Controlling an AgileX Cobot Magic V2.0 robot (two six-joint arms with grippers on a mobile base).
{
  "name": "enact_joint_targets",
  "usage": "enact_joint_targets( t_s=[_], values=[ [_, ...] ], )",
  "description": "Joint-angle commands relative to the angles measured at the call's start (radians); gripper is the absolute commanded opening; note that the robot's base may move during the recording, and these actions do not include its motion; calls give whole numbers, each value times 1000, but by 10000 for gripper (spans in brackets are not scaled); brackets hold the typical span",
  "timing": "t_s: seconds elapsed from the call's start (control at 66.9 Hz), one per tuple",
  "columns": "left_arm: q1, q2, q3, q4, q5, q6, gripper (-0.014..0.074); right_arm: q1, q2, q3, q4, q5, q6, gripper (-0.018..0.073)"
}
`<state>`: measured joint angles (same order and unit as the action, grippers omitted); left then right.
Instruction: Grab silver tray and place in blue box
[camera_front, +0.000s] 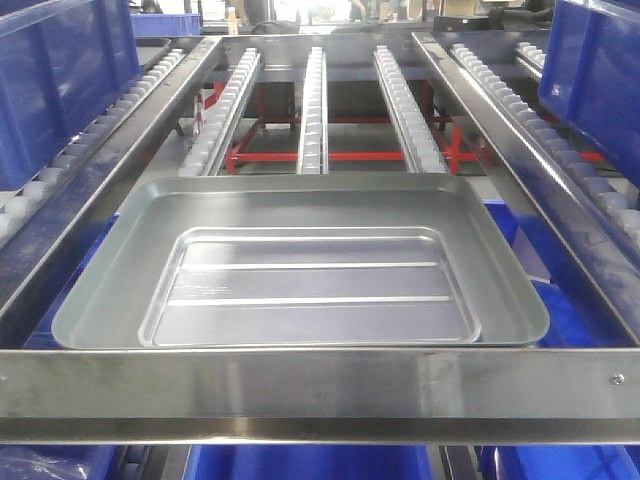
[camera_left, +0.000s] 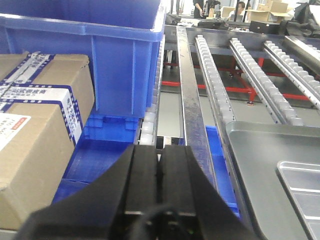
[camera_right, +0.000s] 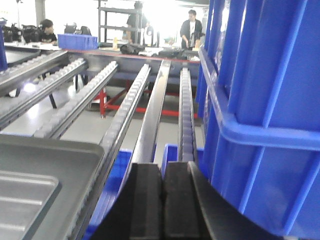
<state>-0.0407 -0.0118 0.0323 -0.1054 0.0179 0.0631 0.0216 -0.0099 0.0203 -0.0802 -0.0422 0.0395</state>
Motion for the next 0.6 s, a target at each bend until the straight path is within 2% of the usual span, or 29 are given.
enact_joint_targets(
  t_s=[0.0,0.194,0.314,0.464,0.583],
  values=[
    [-8,4,-32,-17,-26,-8,-92,1,7,-73,-3,4,3,55],
    [-8,133,-206,-17,220,-8,-92,1,209,-258,14,267,6,55],
    [-8,294,-345,-16,351,-8,-92,1,382,-367,14,356,6,55],
    [-8,545,-514,-18,570,-8,-92,1,621,-524,20,565,6,55],
    [-8,701,-589,-33,587,-8,-92,1,753,-597,70,666,6,55]
  ],
)
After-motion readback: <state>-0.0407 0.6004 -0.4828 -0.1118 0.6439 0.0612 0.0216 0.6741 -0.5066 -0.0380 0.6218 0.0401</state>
